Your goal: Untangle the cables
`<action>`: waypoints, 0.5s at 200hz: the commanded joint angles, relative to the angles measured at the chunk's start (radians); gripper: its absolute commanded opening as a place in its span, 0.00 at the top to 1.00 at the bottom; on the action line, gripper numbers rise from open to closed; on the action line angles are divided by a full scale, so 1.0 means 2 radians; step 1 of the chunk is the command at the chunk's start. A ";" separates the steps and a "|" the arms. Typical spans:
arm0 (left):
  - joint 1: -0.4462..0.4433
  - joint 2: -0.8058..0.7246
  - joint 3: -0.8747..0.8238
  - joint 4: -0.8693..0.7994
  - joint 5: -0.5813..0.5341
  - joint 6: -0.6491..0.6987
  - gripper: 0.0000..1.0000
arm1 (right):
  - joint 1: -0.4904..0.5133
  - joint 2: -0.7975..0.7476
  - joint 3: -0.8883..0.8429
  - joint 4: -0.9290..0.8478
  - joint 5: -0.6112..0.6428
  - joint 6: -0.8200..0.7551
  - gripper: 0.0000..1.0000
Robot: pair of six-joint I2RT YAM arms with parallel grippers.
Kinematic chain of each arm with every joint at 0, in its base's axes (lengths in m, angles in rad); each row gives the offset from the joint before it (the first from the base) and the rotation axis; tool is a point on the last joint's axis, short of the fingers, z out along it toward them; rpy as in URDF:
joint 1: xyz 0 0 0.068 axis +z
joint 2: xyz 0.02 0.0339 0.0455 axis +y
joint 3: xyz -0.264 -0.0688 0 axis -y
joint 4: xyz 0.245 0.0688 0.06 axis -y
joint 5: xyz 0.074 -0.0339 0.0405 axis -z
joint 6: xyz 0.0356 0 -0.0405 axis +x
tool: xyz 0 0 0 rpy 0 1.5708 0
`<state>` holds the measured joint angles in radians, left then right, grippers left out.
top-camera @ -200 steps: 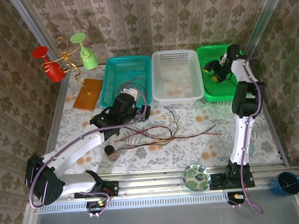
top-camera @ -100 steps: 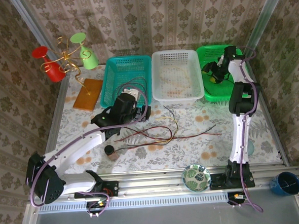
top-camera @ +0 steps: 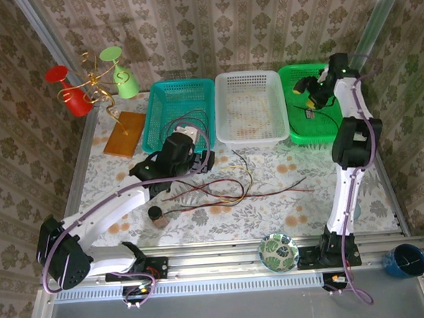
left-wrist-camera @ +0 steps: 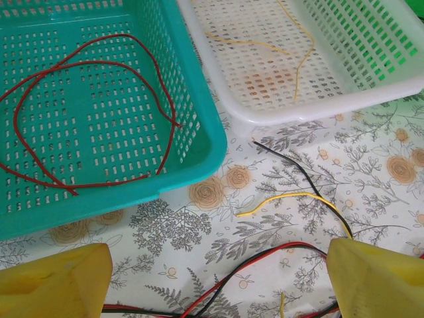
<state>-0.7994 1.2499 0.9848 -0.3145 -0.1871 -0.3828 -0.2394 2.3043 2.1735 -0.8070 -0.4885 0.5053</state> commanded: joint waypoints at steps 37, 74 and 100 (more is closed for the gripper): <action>-0.007 -0.008 -0.011 0.001 0.013 -0.011 0.15 | 0.022 -0.183 -0.187 0.055 0.065 0.000 0.29; -0.007 -0.004 -0.017 0.009 0.018 -0.017 0.15 | 0.064 -0.277 -0.289 0.088 0.119 -0.029 0.30; -0.007 -0.009 -0.027 0.016 0.022 -0.029 0.15 | 0.090 -0.344 -0.352 0.105 0.146 -0.066 0.32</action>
<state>-0.8047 1.2499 0.9581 -0.2985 -0.1608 -0.4011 -0.0914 1.7458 1.5501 -0.6514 -0.2920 0.4603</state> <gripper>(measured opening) 0.851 0.688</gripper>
